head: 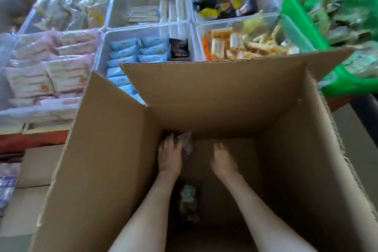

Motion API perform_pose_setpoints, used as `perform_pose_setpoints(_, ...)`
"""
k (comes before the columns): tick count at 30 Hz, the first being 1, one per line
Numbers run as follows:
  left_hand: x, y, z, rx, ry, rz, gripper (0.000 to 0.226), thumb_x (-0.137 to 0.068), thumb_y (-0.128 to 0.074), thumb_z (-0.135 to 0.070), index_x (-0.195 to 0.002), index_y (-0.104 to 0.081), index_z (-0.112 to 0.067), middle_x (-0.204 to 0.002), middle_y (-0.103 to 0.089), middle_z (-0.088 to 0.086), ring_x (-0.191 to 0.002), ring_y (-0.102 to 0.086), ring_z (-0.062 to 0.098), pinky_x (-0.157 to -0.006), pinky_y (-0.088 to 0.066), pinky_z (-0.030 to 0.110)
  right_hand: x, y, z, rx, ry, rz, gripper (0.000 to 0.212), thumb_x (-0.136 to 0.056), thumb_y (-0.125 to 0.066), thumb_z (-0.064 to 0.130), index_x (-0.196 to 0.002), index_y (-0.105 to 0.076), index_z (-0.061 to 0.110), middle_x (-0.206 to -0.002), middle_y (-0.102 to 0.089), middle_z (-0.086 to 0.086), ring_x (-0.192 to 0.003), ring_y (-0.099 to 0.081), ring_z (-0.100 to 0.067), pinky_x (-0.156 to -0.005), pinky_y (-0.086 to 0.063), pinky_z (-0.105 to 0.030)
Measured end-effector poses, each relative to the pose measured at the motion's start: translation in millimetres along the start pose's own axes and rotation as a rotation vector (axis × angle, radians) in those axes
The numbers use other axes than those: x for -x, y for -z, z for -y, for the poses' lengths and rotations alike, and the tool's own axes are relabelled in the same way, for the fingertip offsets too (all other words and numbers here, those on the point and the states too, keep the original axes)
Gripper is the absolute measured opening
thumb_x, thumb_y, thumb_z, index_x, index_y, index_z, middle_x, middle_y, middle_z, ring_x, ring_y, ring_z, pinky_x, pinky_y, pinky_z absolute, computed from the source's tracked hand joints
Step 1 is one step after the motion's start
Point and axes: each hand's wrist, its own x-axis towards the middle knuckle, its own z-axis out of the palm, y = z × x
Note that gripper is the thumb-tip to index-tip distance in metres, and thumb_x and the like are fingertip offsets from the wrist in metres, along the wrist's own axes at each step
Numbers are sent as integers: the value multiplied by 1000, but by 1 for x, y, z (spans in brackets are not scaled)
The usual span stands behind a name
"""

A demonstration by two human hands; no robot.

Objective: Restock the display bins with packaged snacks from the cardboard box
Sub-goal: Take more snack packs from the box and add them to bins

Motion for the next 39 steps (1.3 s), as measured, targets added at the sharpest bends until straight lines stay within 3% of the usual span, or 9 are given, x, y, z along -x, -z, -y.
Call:
perform_pose_setpoints(4, -30, -12, 7, 9, 61, 35, 55, -100, -32, -12, -151, -13, -14, -151, -26, 13, -138, -27, 28, -110, -25, 35, -28, -19, 5, 5, 1, 79, 61, -97, -45, 8, -151, -17, 13, -158, -16, -5, -145, -16, -24, -110, -31, -34)
perform_pose_setpoints(8, -39, -21, 0, -6, 91, 35, 45, -98, -32, -10, -143, -31, -9, -138, -40, 12, -126, -39, 28, -102, -32, 36, -39, -25, 6, -43, -31, 76, 60, -97, -43, 6, -151, -17, 13, -157, -17, -6, -144, -19, -26, -110, -31, -36)
perform_pose_setpoints(16, -32, -24, -13, -33, -62, 5, 36, -96, -36, -7, -132, -43, -7, -125, -55, 15, -116, -51, 31, -91, -43, 35, -40, -17, 10, -201, -1, 100, 61, -96, -49, 13, -150, -19, 12, -156, -21, -9, -143, -22, -25, -112, -26, -31)
perform_pose_setpoints(19, -19, -16, -12, 63, -130, -76, 30, -82, -59, -2, -112, -59, -6, -92, -68, 15, -87, -65, 32, -70, -52, 35, -38, -2, 18, -323, -15, 27, 60, -96, -52, 18, -149, -23, 12, -154, -24, -10, -141, -26, -25, -111, -26, -30)
perform_pose_setpoints(22, -7, 3, -19, 132, -139, -153, 33, -55, -82, -4, -83, -67, -12, -60, -63, 5, -52, -63, 25, -43, -48, 27, -30, 20, 20, -393, -71, -38, 59, -97, -51, 22, -149, -23, 15, -154, -24, -9, -141, -26, -27, -111, -26, -33)
perform_pose_setpoints(28, 23, 72, -31, 356, -202, -261, 22, -92, -48, -19, -112, -55, -13, -102, -62, 9, -97, -60, 29, -76, -46, 36, 18, 72, 28, -539, -18, -145, 52, -100, -44, 29, -148, -29, 19, -152, -34, -5, -140, -30, -22, -112, -25, -32)
perform_pose_setpoints(32, 61, 127, -36, 362, -325, -399, 23, -94, -47, -21, -114, -56, -16, -99, -62, 8, -93, -61, 29, -74, -45, 36, 78, 106, 51, -698, 128, -208, 24, -98, -45, 38, -118, -56, 30, -119, -61, 4, -115, -56, -16, -99, -46, -37)
perform_pose_setpoints(34, 89, 156, -37, 378, -426, -458, 17, -88, -58, -20, -104, -57, -16, -89, -62, 5, -84, -63, 28, -67, -44, 34, 112, 118, 64, -740, 170, -308, 12, -97, -48, 36, -100, -58, 30, -101, -63, 7, -100, -60, -12, -86, -49, -31)
perform_pose_setpoints(39, 172, 233, -27, 352, -586, -637, 13, -93, -50, -20, -104, -55, -15, -94, -64, 5, -87, -61, 28, -67, -41, 34, 206, 141, 108, -788, 263, -705, 20, -96, -48, 34, -93, -58, 18, -86, -63, 3, -79, -58, -5, -62, -43, -10)
